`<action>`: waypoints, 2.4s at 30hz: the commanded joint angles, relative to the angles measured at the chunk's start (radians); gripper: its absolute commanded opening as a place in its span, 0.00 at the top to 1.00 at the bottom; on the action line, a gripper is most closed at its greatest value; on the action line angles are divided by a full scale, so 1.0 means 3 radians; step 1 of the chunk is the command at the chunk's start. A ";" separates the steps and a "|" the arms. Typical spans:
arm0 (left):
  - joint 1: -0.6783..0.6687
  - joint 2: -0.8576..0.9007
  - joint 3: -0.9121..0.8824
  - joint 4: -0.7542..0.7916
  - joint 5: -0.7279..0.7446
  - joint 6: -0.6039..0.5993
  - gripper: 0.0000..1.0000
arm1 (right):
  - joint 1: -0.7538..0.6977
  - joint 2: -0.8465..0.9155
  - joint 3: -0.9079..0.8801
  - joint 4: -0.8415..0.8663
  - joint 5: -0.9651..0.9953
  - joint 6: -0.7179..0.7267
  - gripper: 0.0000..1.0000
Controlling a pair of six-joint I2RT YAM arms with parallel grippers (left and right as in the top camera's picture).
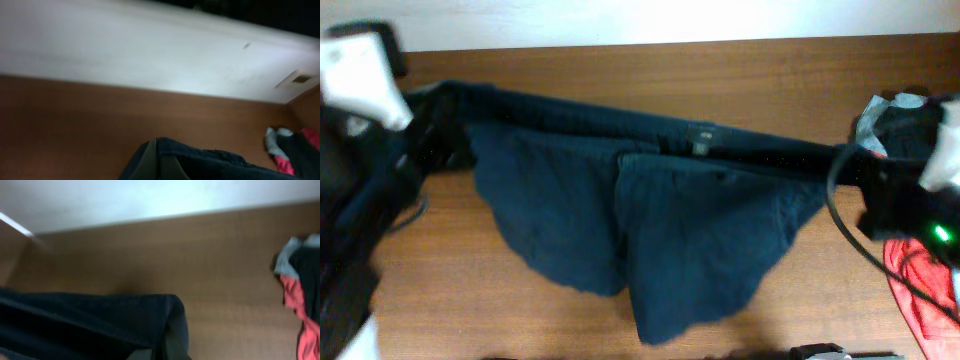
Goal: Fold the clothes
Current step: 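Lower the shorts flat onto table center, waistband toward the top, then open both grippers and raise them off the waistband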
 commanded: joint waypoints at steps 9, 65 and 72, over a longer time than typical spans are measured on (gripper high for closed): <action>0.0150 0.1330 -0.0062 0.0294 -0.0632 -0.0020 0.99 | -0.0136 0.1134 -0.0332 0.0329 0.0959 -0.0009 0.96; 0.0228 0.2766 0.0390 0.1712 -0.0618 0.0727 0.01 | -0.0130 0.2753 0.0224 0.2433 0.0670 -0.0951 0.01; 0.0228 0.2766 0.0390 0.1574 -0.0618 0.0727 0.01 | -0.0139 0.2862 0.0215 0.2436 0.0693 -0.0952 0.01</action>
